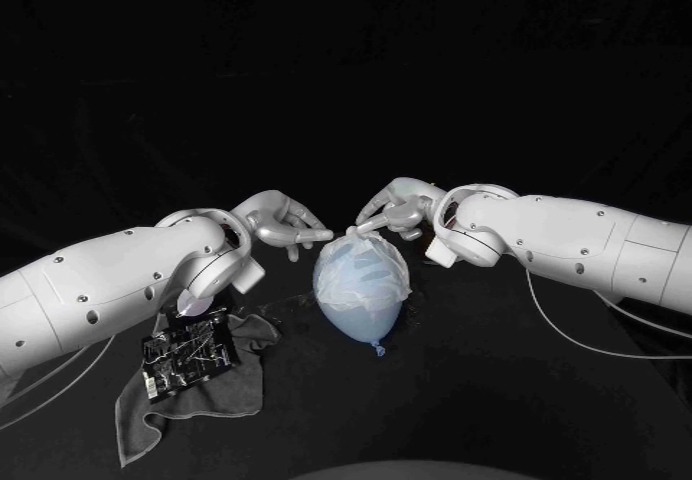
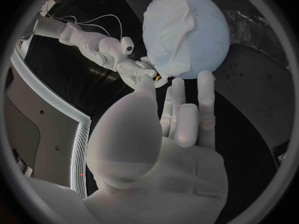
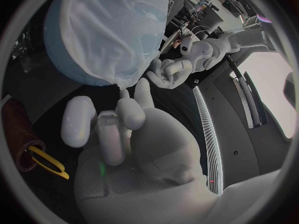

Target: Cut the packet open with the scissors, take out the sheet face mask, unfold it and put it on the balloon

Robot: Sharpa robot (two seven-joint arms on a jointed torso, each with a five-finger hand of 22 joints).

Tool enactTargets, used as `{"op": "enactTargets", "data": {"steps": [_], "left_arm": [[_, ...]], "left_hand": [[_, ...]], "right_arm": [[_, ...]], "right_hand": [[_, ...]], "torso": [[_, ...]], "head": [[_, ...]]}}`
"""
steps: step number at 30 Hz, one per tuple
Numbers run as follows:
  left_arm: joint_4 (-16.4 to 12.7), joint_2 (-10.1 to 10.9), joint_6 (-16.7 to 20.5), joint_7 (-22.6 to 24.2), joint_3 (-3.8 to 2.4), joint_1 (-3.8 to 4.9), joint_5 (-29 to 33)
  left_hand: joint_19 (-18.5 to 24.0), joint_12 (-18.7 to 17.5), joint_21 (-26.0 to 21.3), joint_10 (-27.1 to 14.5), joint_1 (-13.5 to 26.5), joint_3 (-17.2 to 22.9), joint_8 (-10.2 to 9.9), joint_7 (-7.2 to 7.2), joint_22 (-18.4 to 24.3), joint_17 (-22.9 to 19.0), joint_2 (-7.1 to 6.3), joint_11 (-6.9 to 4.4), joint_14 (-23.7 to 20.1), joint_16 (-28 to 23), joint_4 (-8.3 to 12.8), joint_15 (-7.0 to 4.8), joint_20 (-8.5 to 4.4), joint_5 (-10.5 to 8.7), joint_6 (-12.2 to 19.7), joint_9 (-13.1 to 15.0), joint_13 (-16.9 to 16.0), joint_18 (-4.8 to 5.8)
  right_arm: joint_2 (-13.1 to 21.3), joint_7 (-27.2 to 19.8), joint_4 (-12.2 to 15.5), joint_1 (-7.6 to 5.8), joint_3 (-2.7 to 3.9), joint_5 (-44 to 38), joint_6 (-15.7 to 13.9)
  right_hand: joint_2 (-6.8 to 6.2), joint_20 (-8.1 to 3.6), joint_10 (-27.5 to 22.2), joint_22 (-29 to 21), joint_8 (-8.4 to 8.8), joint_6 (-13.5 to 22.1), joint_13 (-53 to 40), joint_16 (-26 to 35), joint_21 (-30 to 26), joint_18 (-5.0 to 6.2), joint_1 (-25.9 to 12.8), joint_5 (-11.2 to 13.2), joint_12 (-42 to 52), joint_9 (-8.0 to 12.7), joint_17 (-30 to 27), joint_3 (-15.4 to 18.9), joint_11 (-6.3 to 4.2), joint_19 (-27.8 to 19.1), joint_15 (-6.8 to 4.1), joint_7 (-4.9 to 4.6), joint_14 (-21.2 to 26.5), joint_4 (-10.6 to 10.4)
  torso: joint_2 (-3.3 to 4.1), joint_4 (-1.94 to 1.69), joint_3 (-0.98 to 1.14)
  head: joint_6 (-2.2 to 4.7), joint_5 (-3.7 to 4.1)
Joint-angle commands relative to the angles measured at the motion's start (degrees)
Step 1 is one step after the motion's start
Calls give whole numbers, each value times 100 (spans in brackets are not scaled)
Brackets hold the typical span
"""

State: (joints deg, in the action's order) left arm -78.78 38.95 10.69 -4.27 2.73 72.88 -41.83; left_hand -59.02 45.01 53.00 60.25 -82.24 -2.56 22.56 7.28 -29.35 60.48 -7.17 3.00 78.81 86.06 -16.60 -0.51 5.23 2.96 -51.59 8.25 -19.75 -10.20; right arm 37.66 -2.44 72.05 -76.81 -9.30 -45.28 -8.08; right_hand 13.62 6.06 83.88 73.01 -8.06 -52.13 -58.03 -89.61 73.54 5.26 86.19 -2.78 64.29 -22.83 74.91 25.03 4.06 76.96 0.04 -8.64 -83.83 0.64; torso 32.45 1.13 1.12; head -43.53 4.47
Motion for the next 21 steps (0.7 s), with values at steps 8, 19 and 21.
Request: {"op": "enactTargets", "data": {"steps": [8,19,21], "left_arm": [[57,-100,-352,-183,-7,17,-101],[83,-144,-214,-262,-8,18,-304],[75,-156,-239,-302,-8,18,-388]], "left_hand": [[82,1503,822,-147,-263,-629,-105,-38,-628,1275,357,-51,548,260,-4,-37,-35,-19,-58,-20,-1291,-3],[-73,2104,1116,178,-462,-777,-153,-23,-993,1456,480,-34,628,285,5,-27,-33,-19,-41,-34,-2104,49],[-79,2151,1129,213,-473,-790,-150,-23,-1008,1469,483,-32,632,286,6,-25,-32,-19,-51,-33,-2176,51]], "right_arm": [[-147,-109,-229,-27,8,-289,356],[-305,-97,-385,-41,9,-294,526],[-318,-91,-395,-43,9,-293,558]], "right_hand": [[11,-13,612,49,28,-11,-3197,-39,52,-67,-54,-1,2571,12,1509,146,-51,81,-26,48,-617,2],[18,-18,612,85,38,-19,-3197,-39,86,-76,-90,0,2571,23,1509,148,-53,108,-30,49,-617,-7],[16,-18,612,83,38,-21,-3197,-39,85,-76,-95,0,2571,24,1509,149,-53,107,-30,49,-617,-8]], "torso": [[-5,2,-7],[9,3,-16],[11,1,-18]], "head": [[-3,-19],[-19,-22],[-23,-19]]}}
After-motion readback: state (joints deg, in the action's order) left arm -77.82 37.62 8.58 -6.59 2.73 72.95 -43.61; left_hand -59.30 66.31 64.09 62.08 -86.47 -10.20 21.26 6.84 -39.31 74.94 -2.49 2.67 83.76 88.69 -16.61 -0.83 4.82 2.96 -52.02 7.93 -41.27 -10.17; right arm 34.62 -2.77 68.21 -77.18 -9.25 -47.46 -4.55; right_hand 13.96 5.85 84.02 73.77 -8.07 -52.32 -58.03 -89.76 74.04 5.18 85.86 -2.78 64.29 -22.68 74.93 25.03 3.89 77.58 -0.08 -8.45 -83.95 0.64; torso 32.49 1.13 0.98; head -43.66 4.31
